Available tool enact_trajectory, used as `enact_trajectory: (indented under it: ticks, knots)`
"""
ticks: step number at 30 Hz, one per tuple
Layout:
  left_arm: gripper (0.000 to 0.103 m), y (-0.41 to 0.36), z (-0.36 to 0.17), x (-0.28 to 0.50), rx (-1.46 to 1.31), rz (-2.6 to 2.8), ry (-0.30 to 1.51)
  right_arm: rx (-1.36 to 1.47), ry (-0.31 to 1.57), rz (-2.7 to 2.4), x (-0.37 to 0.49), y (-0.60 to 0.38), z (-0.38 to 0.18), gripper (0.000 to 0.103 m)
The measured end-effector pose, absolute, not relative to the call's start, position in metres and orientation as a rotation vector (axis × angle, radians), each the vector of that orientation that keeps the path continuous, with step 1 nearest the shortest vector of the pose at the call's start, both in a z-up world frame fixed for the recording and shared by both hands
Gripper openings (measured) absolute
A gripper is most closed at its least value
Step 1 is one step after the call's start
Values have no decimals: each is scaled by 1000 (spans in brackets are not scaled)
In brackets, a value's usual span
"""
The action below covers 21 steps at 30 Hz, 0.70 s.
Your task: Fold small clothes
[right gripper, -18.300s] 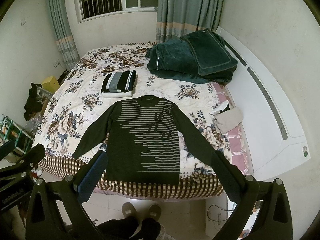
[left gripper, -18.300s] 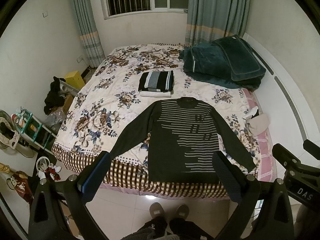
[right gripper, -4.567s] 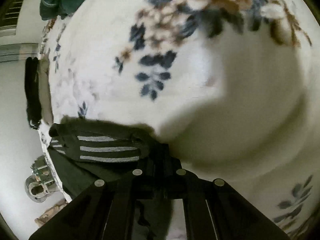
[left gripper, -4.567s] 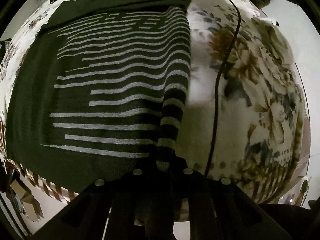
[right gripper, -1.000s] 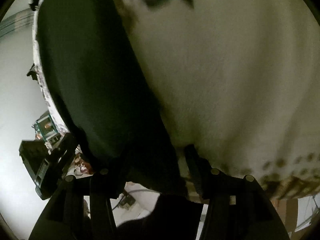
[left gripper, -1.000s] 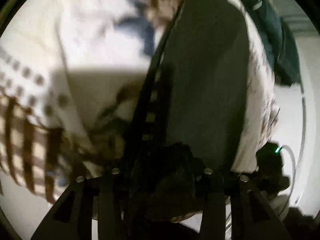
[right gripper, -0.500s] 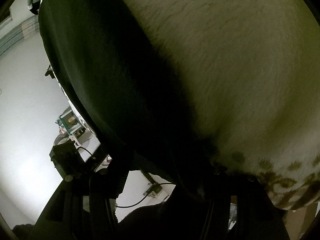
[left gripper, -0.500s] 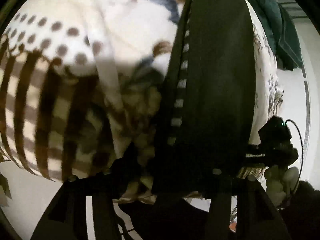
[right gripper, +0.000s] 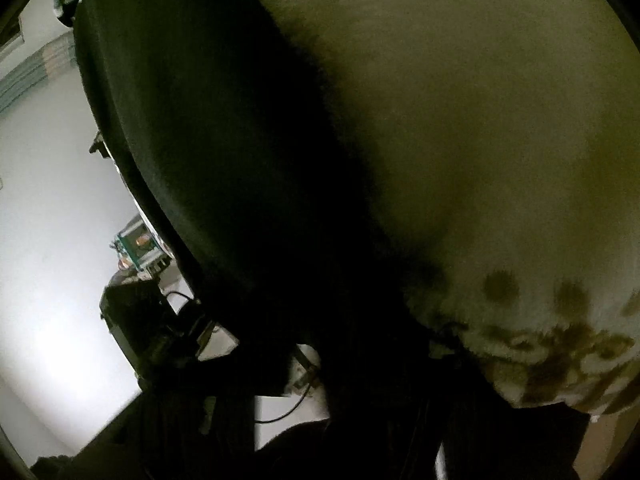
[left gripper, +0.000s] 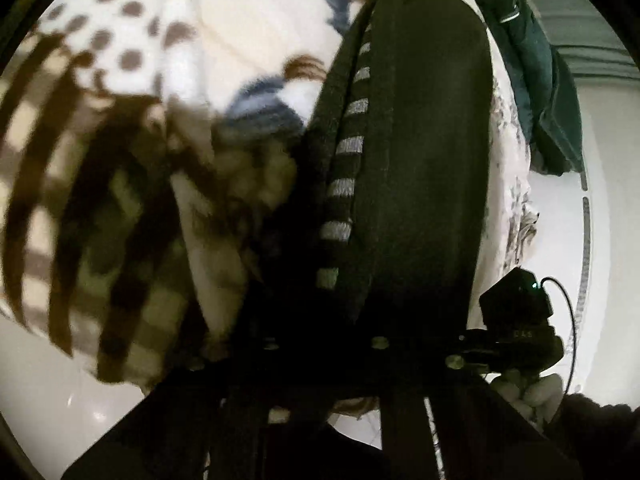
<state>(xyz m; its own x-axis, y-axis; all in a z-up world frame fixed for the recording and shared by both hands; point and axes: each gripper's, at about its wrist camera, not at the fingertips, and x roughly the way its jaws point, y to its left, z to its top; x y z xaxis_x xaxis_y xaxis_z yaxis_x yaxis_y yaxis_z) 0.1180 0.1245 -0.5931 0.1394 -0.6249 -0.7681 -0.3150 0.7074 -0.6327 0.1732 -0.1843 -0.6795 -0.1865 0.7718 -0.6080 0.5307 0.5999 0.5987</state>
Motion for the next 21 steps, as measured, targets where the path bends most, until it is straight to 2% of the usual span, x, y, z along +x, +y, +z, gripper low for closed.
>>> enact_trajectory:
  ticks: [6,11,16,21]
  knots:
    - [6,130,-559,121,-876,-291,1406,1027,1789,385,184,-175,-641,12]
    - [5,140,-515,148,-992,-320,1279,1018,1681,474,219,-174,-588,11]
    - [5,132,-464,235,-927,-397,1130,970,1527,490,294,-162,-525,11]
    - [5,126,-450,347,-815,-428,1044,889,1339,435,417,-163,-482,11]
